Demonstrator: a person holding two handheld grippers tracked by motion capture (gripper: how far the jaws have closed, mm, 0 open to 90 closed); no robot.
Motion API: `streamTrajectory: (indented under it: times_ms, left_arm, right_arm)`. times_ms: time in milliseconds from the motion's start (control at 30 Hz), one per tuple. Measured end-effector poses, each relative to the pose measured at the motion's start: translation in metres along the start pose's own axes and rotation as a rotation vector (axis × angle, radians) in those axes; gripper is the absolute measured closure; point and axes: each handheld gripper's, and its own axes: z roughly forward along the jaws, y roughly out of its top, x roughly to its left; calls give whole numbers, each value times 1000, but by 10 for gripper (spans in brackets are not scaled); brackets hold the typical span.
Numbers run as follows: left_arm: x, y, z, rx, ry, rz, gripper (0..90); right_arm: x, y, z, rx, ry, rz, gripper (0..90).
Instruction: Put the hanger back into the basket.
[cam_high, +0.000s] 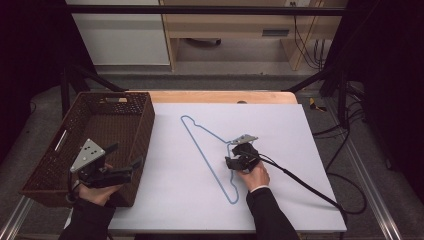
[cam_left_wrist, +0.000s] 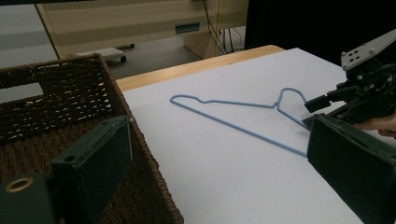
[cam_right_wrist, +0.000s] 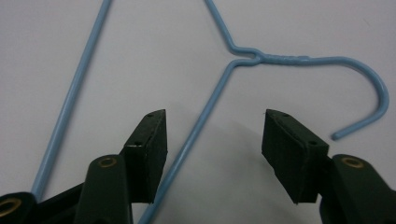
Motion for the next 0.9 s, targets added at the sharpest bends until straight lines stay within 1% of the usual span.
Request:
streamTrajectory:
  times_ms: [33, 67, 100, 133, 167, 200, 233, 267, 300, 333, 400, 467, 500, 567, 600, 633, 667, 767, 800, 833, 900]
  left_arm:
    - [0, 0, 0, 0, 0, 0, 62]
    - [0, 0, 0, 3, 0, 3, 62]
    - [0, 0, 0, 3, 0, 3, 63]
    - [-1, 0, 0, 3, -3, 5, 64]
    - [-1, 0, 0, 3, -3, 5, 64]
    - [-1, 0, 0, 3, -3, 6, 64]
    - [-1, 0, 0, 3, -3, 6, 65]
    - [-1, 0, 0, 2, -4, 5, 67]
    - [-1, 0, 0, 2, -4, 5, 67]
    - [-1, 0, 0, 2, -4, 4, 68]
    - [-1, 0, 0, 3, -4, 5, 69]
    - [-2, 0, 0, 4, -6, 7, 70]
    - [-2, 0, 0, 4, -6, 6, 71]
    - [-2, 0, 0, 4, -8, 7, 71]
    - [-2, 0, 0, 3, -7, 7, 72]
    - [-2, 0, 0, 3, -7, 7, 73]
    - [-3, 0, 0, 3, -7, 7, 73]
    - [-3, 0, 1, 6, -7, 8, 74]
    - [-3, 0, 1, 7, -8, 6, 75]
    - [-3, 0, 1, 7, -8, 6, 75]
    - [-3, 0, 2, 12, -8, 5, 77]
  right_arm:
    - [0, 0, 0, 0, 0, 0, 412]
    - [1, -1, 1, 8, -5, -5, 444]
    - [1, -1, 1, 8, -5, -5, 444]
    - [3, -1, 2, 14, 4, -10, 488]
    - [3, -1, 2, 14, 4, -10, 488]
    - [6, -1, 4, 25, 4, -22, 526]
    - [6, -1, 4, 25, 4, -22, 526]
    - [7, -1, 4, 23, 5, -35, 566]
    - [7, -1, 4, 23, 5, -35, 566]
    - [9, 0, 4, 29, 8, -28, 599]
    - [9, 0, 4, 28, 10, -23, 614]
    - [11, 0, 3, 34, 10, -22, 658]
    - [13, 0, 3, 37, 14, -14, 685]
    - [14, 0, 3, 37, 12, -14, 716]
    - [14, 0, 3, 37, 13, -3, 726]
    - [14, 0, 3, 37, 13, -3, 726]
    - [15, 0, 3, 42, 16, 19, 733]
    - [14, 0, 3, 42, 15, 27, 745]
    - [14, 0, 3, 42, 9, 45, 757]
    - [14, 0, 3, 42, 9, 45, 757]
    - [15, 0, 3, 43, -5, 65, 781]
